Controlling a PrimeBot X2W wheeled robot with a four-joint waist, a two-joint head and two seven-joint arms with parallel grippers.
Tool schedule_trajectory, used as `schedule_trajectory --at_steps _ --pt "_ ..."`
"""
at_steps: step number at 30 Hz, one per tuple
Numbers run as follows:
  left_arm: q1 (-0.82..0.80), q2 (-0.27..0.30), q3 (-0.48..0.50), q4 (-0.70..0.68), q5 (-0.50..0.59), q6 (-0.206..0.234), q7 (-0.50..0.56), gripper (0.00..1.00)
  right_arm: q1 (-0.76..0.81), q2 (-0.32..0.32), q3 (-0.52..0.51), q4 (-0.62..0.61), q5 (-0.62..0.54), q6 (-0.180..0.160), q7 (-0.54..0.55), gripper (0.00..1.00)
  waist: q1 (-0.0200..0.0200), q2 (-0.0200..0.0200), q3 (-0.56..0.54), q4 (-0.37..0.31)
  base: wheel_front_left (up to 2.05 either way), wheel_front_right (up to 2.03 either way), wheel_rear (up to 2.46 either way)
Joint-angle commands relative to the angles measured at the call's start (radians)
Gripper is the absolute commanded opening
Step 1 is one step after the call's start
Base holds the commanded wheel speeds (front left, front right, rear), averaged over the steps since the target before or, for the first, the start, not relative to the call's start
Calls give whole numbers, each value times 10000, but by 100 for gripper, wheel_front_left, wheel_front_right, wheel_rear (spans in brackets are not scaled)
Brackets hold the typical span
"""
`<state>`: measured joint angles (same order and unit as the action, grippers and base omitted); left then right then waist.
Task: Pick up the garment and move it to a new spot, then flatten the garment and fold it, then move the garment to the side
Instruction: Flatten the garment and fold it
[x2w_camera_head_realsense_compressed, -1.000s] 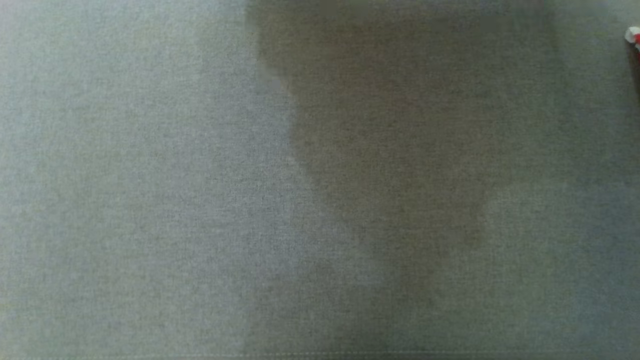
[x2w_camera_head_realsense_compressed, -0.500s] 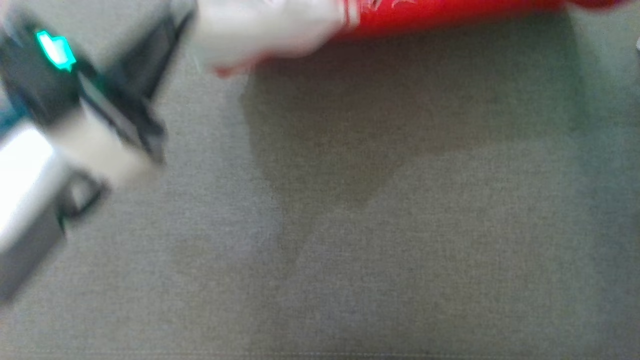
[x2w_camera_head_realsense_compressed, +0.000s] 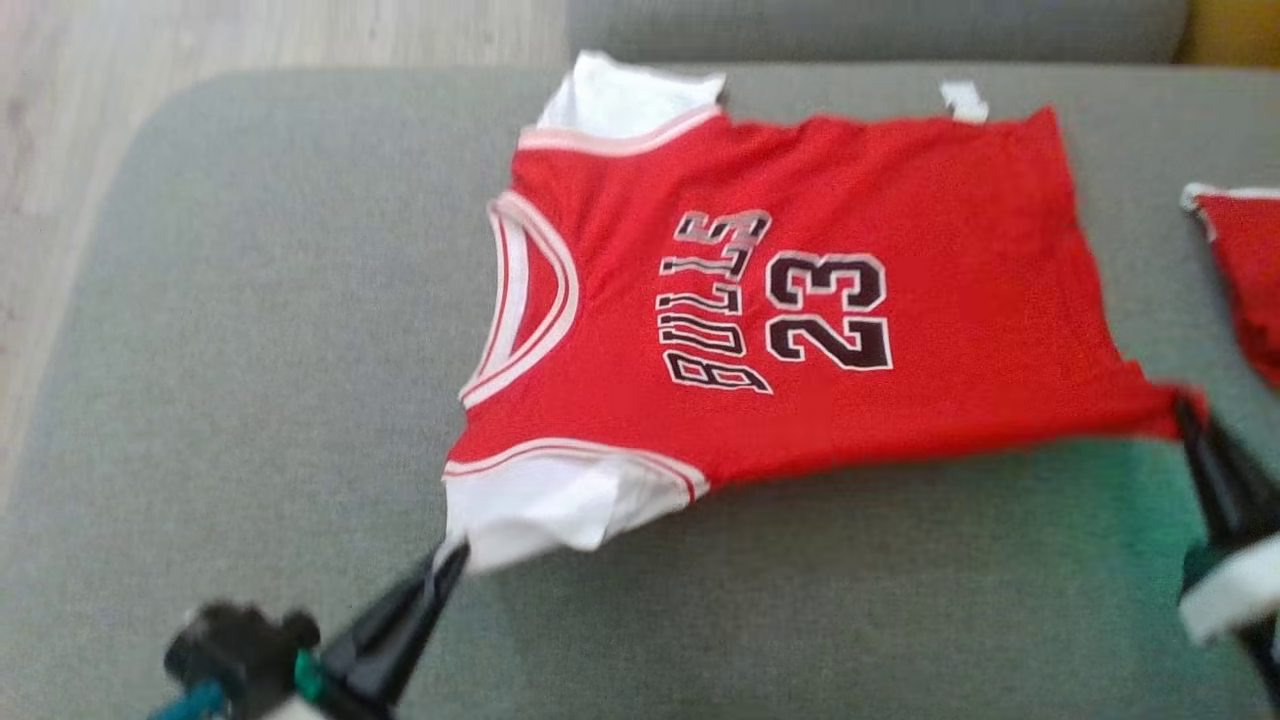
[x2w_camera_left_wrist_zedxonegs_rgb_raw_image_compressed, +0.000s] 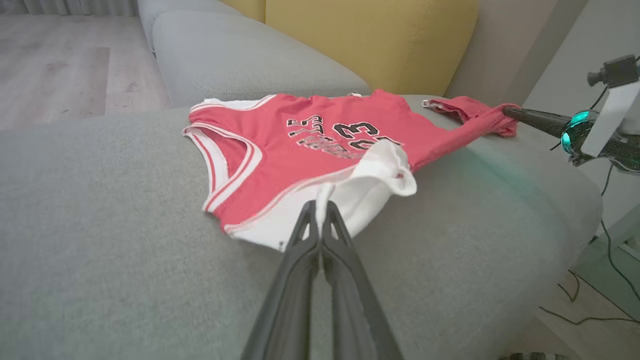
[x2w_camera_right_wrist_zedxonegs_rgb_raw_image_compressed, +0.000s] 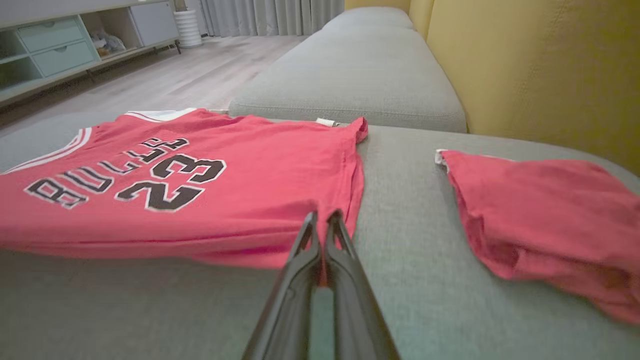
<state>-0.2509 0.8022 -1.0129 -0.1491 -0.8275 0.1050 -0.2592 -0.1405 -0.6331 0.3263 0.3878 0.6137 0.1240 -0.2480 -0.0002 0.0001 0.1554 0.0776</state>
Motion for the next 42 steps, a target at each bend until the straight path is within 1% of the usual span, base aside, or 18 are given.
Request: schedule_trajectory --at_steps 1,4,8,13,16,22,26,29,30,32,36,38,39,40,42 --pt "36 464 590 -410 -2 105 -25 0 423 -154 -330 -430 -240 67 -136 0 2 -1 -454 -72 0 0 0" --pt "686 603 559 -667 170 134 -26 0 1527 443 -923 -985 -618 67 -136 0 2 -1 -609 -100 0 0 0" --pt "713 688 726 -775 419 -37 -26 0 2235 907 -1410 -1508 -1055 67 -130 0 2 -1 -549 -98 0 0 0" --pt "-263 661 1037 -510 747 -464 -7 0 1838 1109 -1829 -1753 -1121 67 320 0 2 -1 -119 -149 0 0 0" --pt "-1156 514 1183 -128 1005 -839 129 0 1305 1086 -1870 -1678 -1122 67 511 0 2 -1 258 -196 0 0 0" --pt "-2986 -157 1316 948 1348 -1663 364 0 200 931 -1586 -1177 -1049 67 697 0 2 -1 1023 -303 0 0 0" --pt "-4104 -528 1264 1769 1686 -2028 344 0 -557 838 -1297 -691 -967 67 760 0 2 -1 1462 -428 0 0 0" --pt "-4857 -740 1169 2313 1938 -2179 312 0 -1088 766 -1023 -313 -867 67 682 0 2 -1 1754 -498 0 0 0" --pt "-5332 -805 1088 2676 2177 -2231 299 0 -1411 734 -838 -58 -776 67 607 0 2 -1 1926 -539 0 0 0" --pt "-5730 -885 1066 3020 2328 -2262 264 0 -1707 710 -645 169 -691 67 511 0 2 -1 2070 -576 0 0 0" --pt "-6160 -1081 1268 3643 2314 -2280 141 0 -2230 691 -207 558 -533 67 318 0 2 -1 2270 -643 0 0 0" --pt "-6190 -1132 1325 3799 2320 -2246 113 0 -2341 703 -103 645 -488 67 264 2 2 -1 2300 -653 0 0 0" --pt "-6162 -1214 1411 3961 2244 -2180 90 38 -2443 719 -19 742 -443 67 212 38 2 -1 2318 -666 0 0 0" --pt "-6108 -1298 1503 4103 2163 -2090 70 100 -2531 745 38 841 -400 67 158 100 2 -1 2325 -676 0 0 0" --pt "-5937 -1438 1661 4278 2117 -1858 31 100 -2654 797 150 989 -343 67 56 100 2 -1 2293 -695 0 0 0"
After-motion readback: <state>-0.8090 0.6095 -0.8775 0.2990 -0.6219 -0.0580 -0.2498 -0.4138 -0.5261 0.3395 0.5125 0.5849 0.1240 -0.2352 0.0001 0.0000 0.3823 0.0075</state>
